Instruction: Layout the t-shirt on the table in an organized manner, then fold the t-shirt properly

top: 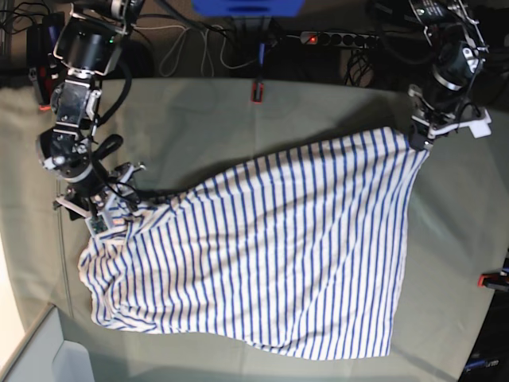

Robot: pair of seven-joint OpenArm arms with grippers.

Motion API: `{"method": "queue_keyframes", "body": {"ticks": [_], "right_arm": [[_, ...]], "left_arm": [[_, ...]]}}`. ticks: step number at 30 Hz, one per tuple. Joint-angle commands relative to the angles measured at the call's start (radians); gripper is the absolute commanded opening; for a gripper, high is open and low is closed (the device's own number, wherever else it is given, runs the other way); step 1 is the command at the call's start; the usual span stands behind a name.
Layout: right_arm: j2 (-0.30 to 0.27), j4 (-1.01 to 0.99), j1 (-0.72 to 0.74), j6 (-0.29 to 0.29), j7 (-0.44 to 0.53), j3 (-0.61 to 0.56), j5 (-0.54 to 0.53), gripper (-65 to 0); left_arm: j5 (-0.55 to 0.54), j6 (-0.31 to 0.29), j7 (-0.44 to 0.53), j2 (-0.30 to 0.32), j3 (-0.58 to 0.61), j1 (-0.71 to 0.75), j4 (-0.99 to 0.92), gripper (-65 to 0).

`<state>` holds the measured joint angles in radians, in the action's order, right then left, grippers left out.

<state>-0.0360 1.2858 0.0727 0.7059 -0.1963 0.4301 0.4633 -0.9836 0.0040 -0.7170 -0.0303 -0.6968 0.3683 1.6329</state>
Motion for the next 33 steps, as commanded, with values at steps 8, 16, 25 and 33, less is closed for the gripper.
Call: {"method": "queue_keyframes", "body": {"ticks": [8, 16, 25, 33], "right_arm": [[-0.051, -0.093, 0.032, -0.008, 0.025, 0.0, -0.015, -32.2], [-0.052, -0.031, -0.035, -0.008, 0.021, 0.026, -0.015, -65.0], [-0.028, 0.199, -0.273, -0.008, 0.025, 0.042, -0.016, -65.0], [-0.031, 0.203, -0.35, -0.008, 0.025, 0.045, -0.016, -49.1]], "left_arm": [[-0.008, -0.002, 0.007, 0.014, -0.011, 0.015, 0.007, -64.8], [-0.005, -0.002, 0.007, 0.016, -0.013, 0.013, 0.007, -64.8], [-0.008, -0.002, 0.007, 0.016, -0.047, 0.01, 0.017, -64.8], [-0.01, -0.002, 0.007, 0.017, -0.048, 0.013, 0.019, -64.8]]}}
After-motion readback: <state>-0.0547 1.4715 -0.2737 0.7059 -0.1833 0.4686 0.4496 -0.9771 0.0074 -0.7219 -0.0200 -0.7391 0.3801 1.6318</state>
